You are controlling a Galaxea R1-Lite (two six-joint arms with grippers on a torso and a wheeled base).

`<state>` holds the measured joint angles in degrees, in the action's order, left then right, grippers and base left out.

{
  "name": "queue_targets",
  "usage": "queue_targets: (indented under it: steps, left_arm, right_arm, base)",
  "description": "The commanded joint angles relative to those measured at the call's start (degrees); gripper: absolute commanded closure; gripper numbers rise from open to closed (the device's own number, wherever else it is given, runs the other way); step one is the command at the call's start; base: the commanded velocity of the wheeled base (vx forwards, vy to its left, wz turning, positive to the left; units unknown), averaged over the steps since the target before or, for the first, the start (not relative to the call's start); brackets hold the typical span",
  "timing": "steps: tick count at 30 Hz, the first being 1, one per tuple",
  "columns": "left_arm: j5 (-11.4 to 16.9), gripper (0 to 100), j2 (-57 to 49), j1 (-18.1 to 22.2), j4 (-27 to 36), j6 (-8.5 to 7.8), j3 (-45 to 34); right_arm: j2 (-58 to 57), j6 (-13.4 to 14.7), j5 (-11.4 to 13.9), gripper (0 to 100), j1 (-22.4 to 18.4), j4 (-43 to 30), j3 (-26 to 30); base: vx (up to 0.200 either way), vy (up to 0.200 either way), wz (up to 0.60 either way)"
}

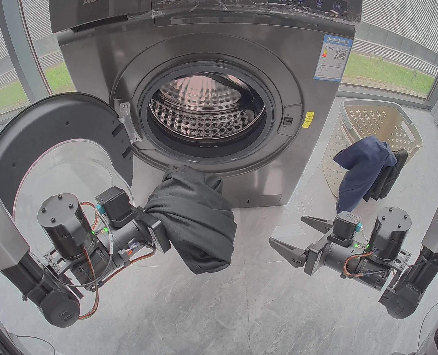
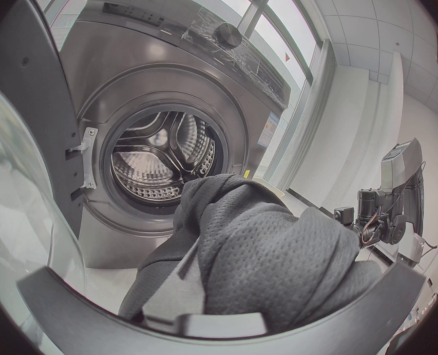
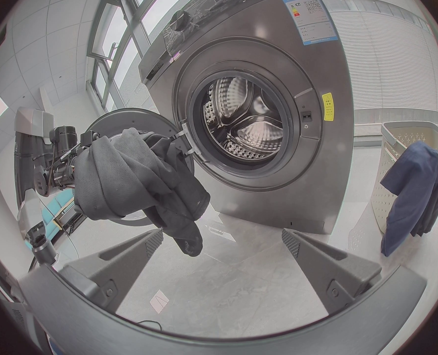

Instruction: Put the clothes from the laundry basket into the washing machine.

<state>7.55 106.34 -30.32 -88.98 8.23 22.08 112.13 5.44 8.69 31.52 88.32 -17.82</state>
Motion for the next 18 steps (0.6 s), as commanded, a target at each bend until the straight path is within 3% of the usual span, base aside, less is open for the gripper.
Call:
queue_targets:
  steps: [1, 18]
  left_arm:
    - [0.01, 100, 0.36, -0.09, -0.32, 0.03, -0.02]
    - [0.01, 100, 1.50, -0.27, -0.32, -1.02, -0.10]
  right_arm:
    - [0.11, 0.01, 0.01, 0, 0.03, 0.01, -0.02]
    - [-0.07, 0.01, 0.01, 0, 0.56, 0.01, 0.24]
  base:
    - [0.200, 0.000, 0.00]
    - [0.200, 0.000, 0.00]
